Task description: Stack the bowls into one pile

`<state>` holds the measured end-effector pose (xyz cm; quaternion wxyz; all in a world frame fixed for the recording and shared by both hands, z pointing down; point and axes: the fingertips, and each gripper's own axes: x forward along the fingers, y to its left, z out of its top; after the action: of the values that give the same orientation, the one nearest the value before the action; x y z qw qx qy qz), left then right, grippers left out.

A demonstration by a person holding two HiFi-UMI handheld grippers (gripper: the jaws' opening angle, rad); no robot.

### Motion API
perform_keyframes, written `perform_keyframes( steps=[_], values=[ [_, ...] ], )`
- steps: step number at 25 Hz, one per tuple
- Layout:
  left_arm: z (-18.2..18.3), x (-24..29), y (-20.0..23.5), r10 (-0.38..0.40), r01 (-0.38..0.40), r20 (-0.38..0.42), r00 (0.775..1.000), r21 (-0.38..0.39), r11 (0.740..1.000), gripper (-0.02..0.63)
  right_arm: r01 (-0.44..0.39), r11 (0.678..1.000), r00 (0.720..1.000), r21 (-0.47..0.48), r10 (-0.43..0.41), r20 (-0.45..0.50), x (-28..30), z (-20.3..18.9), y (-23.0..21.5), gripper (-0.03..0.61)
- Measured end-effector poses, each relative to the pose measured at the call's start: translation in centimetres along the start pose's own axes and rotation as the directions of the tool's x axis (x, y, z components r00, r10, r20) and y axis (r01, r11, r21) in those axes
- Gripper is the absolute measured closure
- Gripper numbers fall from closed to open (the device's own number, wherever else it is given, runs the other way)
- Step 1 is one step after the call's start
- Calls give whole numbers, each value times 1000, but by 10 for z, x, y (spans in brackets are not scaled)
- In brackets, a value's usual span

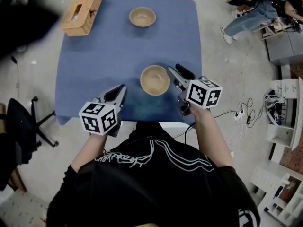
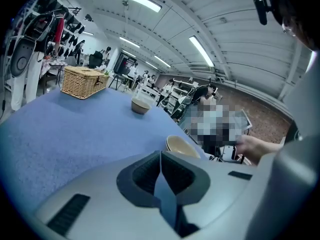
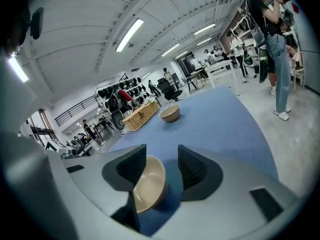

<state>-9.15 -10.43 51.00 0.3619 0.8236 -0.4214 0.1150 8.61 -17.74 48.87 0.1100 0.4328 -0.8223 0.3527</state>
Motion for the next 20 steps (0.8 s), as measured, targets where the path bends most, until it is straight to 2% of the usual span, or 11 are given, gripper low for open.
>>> perform_keyframes(
  steps=[12, 20],
  values=[
    [60, 12, 16, 73, -71, 65, 995, -23, 997, 584, -55, 998, 998, -44, 55, 10, 30, 74, -11, 373],
    [80, 13, 35, 132, -129, 76, 988, -40, 991, 583, -90, 995, 996, -40, 91, 25, 62, 112, -16, 371]
  ],
)
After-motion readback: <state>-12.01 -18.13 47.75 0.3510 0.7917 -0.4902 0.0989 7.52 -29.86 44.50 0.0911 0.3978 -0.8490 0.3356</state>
